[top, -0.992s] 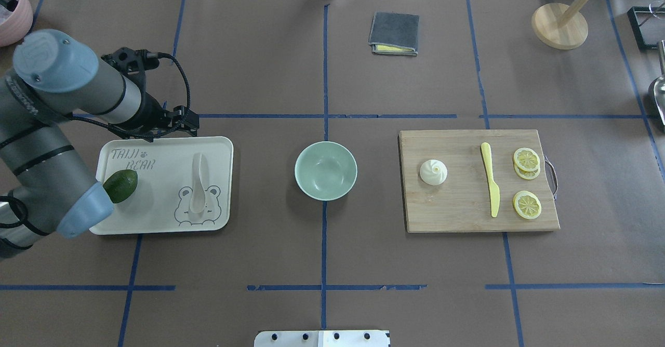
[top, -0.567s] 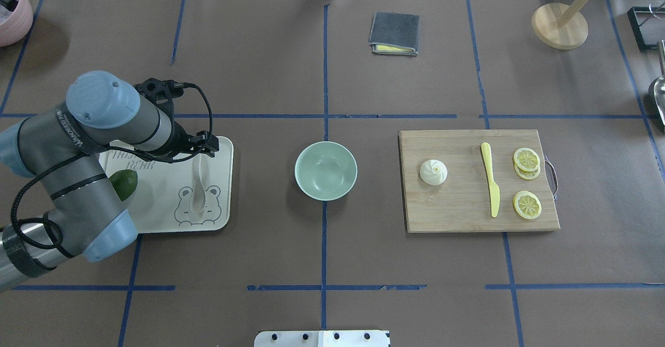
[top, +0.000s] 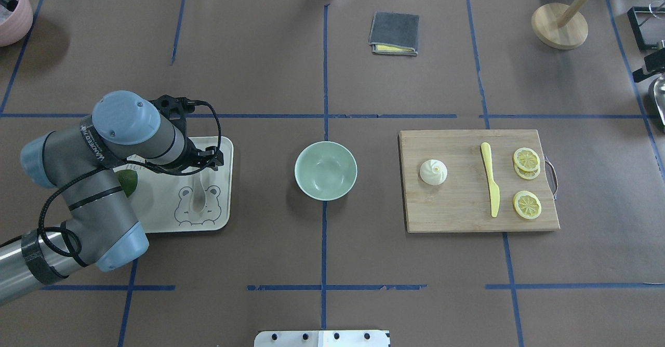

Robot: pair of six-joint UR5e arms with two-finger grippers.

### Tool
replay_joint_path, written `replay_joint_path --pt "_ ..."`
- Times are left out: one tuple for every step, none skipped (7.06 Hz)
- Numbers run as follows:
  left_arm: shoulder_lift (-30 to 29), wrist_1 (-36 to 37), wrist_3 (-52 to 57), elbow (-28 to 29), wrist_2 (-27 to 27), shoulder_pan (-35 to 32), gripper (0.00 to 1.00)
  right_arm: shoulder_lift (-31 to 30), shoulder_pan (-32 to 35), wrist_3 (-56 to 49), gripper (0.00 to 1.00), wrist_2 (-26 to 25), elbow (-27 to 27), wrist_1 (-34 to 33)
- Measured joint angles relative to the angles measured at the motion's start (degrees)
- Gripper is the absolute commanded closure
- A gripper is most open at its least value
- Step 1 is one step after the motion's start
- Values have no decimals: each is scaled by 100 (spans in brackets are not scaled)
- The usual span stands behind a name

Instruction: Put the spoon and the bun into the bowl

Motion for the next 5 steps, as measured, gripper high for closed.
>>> replay_joint_path --pt "17 0 7 5 3 12 20 31 -170 397 0 -8 205 -1" --pt "37 -3 13 9 4 21 25 89 -293 679 0 -18 308 -1" --pt "45 -3 9 9 4 26 38 145 -379 853 0 -30 352 -1" --pt "46 0 -4 6 4 33 57 181 -433 955 0 -39 371 -1" --pt "44 1 -15 6 4 37 73 198 -473 1002 0 -42 379 -1"
